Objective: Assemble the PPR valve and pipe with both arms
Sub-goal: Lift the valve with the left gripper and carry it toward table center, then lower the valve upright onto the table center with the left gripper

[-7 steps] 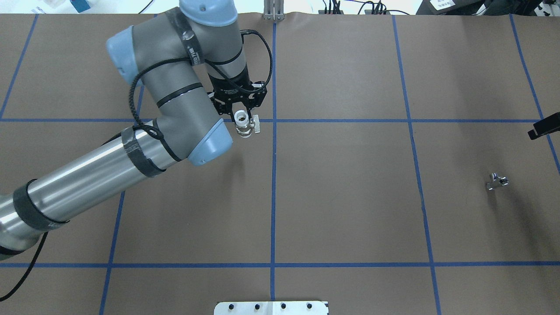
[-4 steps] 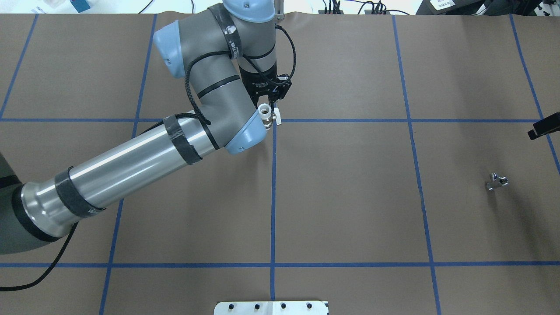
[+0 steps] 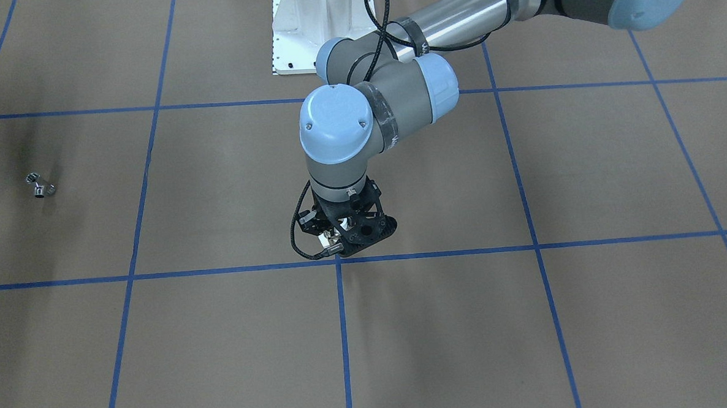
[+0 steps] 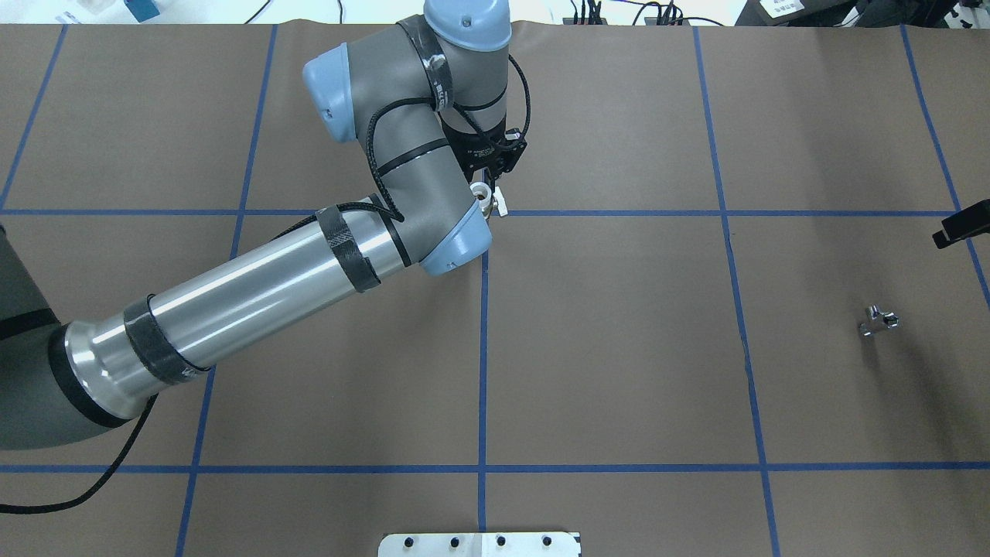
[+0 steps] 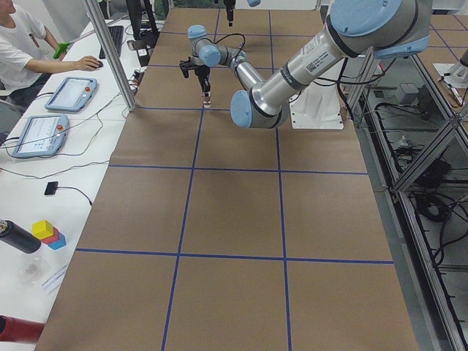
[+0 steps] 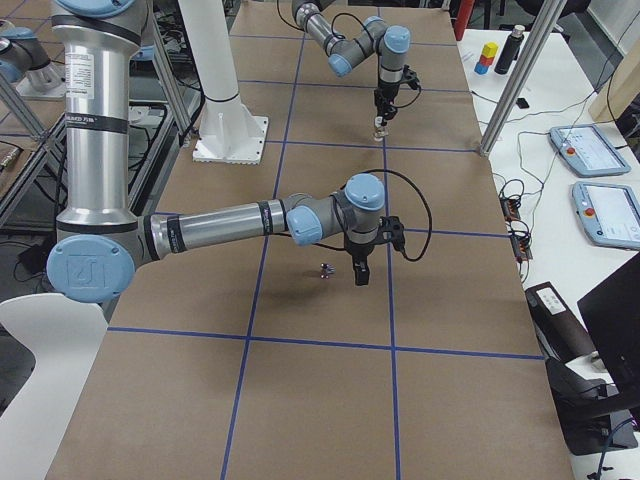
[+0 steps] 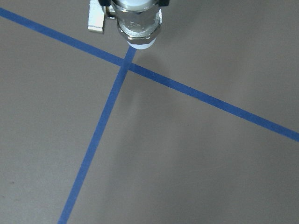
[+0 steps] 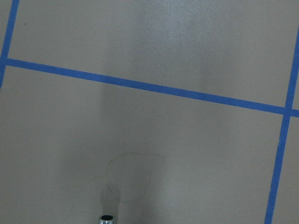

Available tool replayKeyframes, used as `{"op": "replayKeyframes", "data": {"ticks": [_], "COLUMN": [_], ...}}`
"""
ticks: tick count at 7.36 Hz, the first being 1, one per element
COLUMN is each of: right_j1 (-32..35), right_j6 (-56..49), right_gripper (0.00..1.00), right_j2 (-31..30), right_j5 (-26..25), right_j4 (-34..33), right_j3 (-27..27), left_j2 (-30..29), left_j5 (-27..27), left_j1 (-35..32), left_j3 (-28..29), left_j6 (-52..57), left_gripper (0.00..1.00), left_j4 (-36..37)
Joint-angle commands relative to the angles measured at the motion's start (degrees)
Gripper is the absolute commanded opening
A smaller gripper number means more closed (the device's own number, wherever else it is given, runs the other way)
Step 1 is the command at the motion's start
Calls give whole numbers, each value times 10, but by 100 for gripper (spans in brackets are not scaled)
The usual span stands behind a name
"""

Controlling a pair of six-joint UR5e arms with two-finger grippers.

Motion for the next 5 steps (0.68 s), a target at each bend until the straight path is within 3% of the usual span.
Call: {"op": "replayKeyframes", "data": {"ticks": [1,5], "right_j1": [-1,-1], "right_j6": [1,1], "right_gripper": [100,100], "right_j2": [0,0], "right_j5": [0,0], "right_j4": [0,0], "right_j3": [-1,-1], "left_j2": [-1,-2], "left_j5": [4,3], "left_j1": [5,5], "left_j3": [21,29], "left_j6": [-32,-36], "left_gripper": [0,0], "left_j4": [-27,-41]}}
